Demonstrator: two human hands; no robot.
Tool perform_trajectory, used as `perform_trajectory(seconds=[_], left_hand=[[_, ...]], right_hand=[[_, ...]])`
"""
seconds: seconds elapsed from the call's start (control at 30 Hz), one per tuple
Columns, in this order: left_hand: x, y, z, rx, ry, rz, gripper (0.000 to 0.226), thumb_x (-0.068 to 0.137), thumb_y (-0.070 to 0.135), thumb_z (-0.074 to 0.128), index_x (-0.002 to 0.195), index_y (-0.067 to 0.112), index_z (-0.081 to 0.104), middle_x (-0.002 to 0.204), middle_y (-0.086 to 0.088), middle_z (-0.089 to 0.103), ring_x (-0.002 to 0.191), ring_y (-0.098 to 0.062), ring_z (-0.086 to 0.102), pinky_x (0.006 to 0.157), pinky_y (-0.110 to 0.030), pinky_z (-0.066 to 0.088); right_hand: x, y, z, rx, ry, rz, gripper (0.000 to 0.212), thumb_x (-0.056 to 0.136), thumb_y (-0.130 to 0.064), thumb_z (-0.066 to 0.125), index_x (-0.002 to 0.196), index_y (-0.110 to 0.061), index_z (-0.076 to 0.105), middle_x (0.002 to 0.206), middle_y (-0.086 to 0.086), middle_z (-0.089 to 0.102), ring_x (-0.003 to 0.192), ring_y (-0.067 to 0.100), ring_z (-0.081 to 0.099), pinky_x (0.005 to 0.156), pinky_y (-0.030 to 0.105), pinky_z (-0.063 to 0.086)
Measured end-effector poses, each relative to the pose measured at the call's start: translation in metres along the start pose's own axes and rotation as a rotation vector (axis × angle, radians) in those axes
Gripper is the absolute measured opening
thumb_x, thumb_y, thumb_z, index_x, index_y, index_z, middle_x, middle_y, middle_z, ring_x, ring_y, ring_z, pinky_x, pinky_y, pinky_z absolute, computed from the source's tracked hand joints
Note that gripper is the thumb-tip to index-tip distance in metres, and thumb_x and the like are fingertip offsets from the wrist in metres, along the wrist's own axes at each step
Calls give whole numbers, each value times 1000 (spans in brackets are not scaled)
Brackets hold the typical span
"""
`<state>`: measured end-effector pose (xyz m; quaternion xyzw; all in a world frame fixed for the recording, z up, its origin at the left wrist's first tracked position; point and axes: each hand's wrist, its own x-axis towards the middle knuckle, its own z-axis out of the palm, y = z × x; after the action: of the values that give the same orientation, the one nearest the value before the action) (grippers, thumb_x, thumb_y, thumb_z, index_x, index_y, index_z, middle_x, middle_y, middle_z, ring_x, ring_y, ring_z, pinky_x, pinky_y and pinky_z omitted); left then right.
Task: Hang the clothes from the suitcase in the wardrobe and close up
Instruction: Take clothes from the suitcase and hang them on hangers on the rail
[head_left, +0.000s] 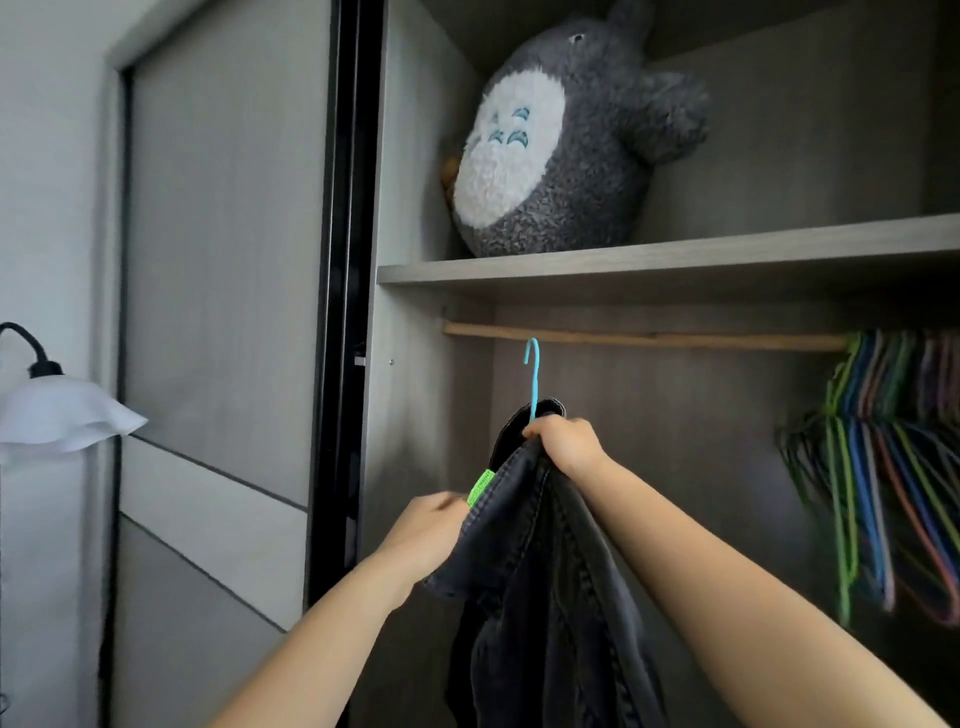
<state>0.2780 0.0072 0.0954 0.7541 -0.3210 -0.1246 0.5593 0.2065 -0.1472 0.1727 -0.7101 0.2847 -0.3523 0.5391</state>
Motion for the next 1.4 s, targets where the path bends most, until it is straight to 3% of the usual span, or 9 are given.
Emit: perform_trajectory(seconds=[0.1,0.23,0.5,0.7,0.87,1.1,1.2,1.3,1.4], left_hand=[[39,12,4,-9,174,76,31,95,34,52,125,27,57,121,8,59,110,-14,55,87,-27,43],[98,33,-3,8,343,177,10,87,18,62,97,21,61,98,5,63,98,-16,60,80,-28,45],[179,66,2,-153,3,160,19,86,55,60,100,42,60,114,10,60,108,-13,56,89,-34,51],[230,11,-2,488,26,221,79,80,34,72,148,30,31,133,5,56,115,-11,56,99,-30,46],[265,-23,-23,792,423,342,37,99,30,43,135,34,45,115,-1,67,105,-26,62,85,-38,52],[287,-51,-50,894,560,272,30,104,37,26,122,23,45,97,-6,67,84,-28,61,62,-31,39],[297,-60,-52,948,561,212,27,105,36,24,118,20,40,95,-6,67,76,-27,57,62,-32,39],[305,-66,-54,964,571,162,24,104,35,26,116,17,37,103,-8,65,88,-32,63,63,-34,39],[304,-69,-47,912,606,161,26,104,34,30,121,16,34,115,-10,57,93,-33,61,63,-36,38]], right_hand=[[49,-9,6,95,-2,22,24,87,-14,62,107,-2,55,82,6,58,67,17,54,51,28,37],[109,-16,20,256,-6,37,26,87,-11,58,110,-1,53,91,15,62,74,27,60,64,32,49],[214,-29,65,388,-21,-32,22,89,-10,55,109,-1,61,101,18,67,87,31,65,76,38,54],[270,-1,121,446,-53,66,5,91,-11,52,87,-10,55,71,6,53,52,17,49,46,24,38],[302,7,164,412,-97,5,15,88,-9,60,75,-10,52,66,6,56,48,16,50,43,21,38],[332,14,208,183,-196,-129,23,72,-19,82,78,-6,64,69,8,63,43,11,52,37,18,40],[345,21,219,114,-241,-195,43,70,-38,83,89,-3,69,83,9,70,60,18,63,50,25,52],[371,37,230,-30,-281,-291,100,51,-92,59,101,-5,68,96,3,70,85,20,64,82,36,54],[360,42,222,-78,-317,-317,122,52,-98,48,131,-5,50,119,6,65,102,19,59,96,37,48]])
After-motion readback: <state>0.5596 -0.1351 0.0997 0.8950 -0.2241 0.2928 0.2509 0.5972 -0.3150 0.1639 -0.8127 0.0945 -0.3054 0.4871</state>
